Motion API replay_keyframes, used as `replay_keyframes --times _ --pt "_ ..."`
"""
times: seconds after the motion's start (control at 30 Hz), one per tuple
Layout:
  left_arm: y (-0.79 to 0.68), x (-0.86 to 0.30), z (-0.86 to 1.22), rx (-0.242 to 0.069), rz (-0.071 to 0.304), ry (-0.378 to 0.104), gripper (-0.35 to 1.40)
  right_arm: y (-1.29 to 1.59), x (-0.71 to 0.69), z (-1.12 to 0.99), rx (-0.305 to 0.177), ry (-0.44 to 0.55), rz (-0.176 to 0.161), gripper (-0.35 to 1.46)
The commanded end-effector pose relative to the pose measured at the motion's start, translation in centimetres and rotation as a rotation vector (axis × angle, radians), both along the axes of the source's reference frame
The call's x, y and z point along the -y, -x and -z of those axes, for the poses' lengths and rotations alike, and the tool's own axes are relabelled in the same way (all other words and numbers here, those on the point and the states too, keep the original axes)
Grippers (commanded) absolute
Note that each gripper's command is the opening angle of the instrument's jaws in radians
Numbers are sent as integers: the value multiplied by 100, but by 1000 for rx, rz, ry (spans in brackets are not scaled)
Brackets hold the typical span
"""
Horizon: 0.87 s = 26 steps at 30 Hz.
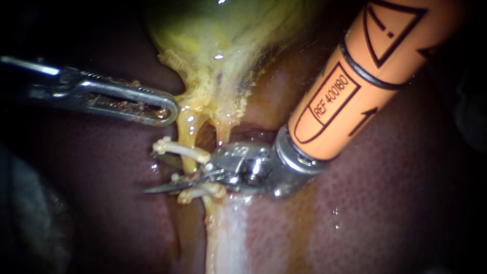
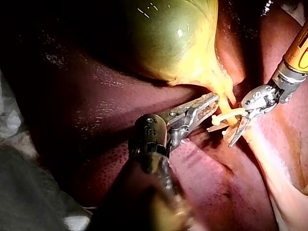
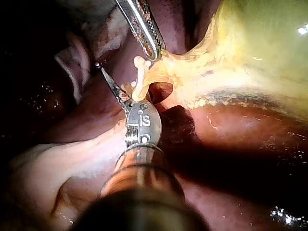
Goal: Go to the cutting position left tube
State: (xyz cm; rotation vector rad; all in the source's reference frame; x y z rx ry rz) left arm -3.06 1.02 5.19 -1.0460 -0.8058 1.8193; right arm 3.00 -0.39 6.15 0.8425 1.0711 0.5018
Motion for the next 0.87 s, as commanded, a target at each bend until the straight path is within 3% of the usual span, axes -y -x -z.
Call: replay_keyframes --times 0.03,0.23,0.4,0.87 --pt "0 0 0 0 0 0 -35 0 -2 5 -10 -2 -4 143" --pt "-2 0 0 1 -1 0 -35 -2 -5 31 -70 -33 -13 143" --pt "-2 0 0 1 -1 0 -35 -6 -7 46 -89 -62 -25 145" --pt "-2 -1 -1 1 -2 0 -35 -6 -6 48 -86 -80 -28 145"
